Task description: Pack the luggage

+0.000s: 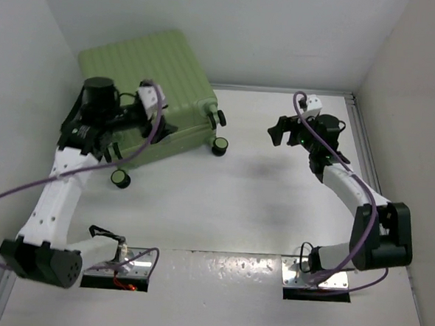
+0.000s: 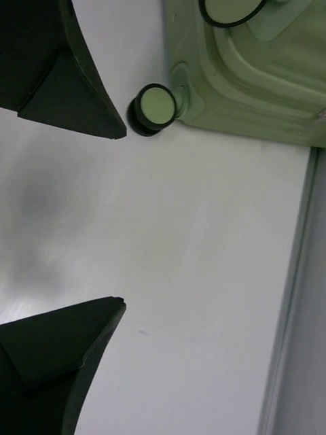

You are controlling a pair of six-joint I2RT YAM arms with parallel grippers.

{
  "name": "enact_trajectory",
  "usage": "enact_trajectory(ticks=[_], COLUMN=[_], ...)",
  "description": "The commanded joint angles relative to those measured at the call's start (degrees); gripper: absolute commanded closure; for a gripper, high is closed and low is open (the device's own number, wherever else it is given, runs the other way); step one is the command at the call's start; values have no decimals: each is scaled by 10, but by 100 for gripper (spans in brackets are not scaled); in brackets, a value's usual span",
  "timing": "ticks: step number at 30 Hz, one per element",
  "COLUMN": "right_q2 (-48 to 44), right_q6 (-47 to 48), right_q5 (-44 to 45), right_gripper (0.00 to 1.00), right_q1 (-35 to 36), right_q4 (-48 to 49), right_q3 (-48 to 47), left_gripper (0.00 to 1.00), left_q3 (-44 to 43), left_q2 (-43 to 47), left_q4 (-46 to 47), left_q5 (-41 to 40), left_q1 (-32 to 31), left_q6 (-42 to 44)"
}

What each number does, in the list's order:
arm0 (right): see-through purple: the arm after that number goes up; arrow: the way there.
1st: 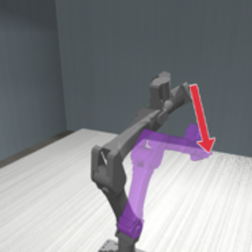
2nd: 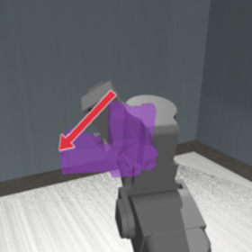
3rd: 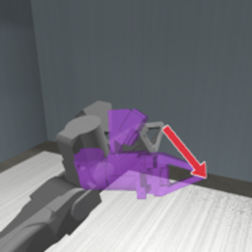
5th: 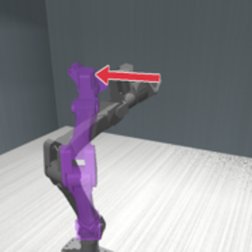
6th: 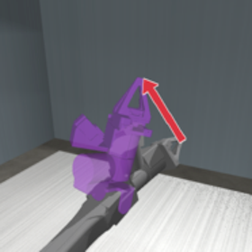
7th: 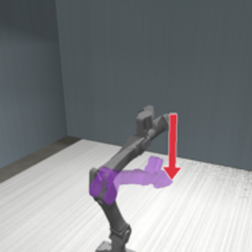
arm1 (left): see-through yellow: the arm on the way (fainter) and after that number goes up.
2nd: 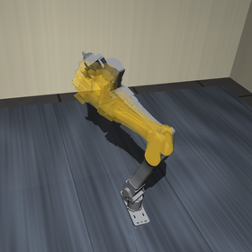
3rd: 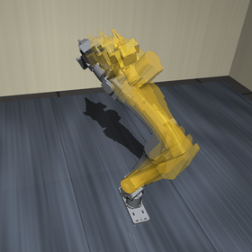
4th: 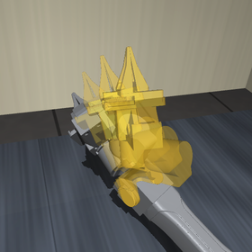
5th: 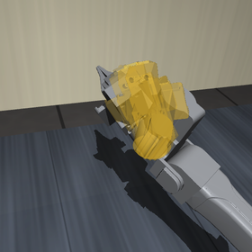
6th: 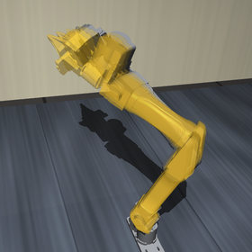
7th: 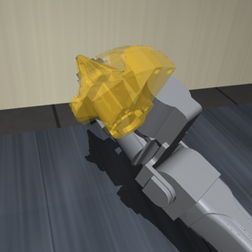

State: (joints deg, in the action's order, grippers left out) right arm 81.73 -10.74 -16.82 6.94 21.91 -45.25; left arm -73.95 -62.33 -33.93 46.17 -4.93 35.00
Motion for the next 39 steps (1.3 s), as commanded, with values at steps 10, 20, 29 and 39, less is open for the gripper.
enact_trajectory(ticks=[10, 20, 29, 39], right_q2=[-146, -157, -173, -178], right_q6=[7, -7, 12, 21], right_q5=[14, 15, 16, 32], right_gripper=[1, 1, 1, 1], right_q1=[-55, -65, -67, -68], right_q4=[-190, -187, -187, -200], right_q3=[24, 35, 44, 42], left_gripper=[1, 1, 1, 1], left_q3=[52, -97, -210, -234], left_q2=[-107, -260, -329, -421], left_q4=[304, 142, 44, 33], left_q5=[-273, -466, -622, -641], left_q1=[-174, -243, -255, -272], left_q6=[-821, -864, -826, -832])
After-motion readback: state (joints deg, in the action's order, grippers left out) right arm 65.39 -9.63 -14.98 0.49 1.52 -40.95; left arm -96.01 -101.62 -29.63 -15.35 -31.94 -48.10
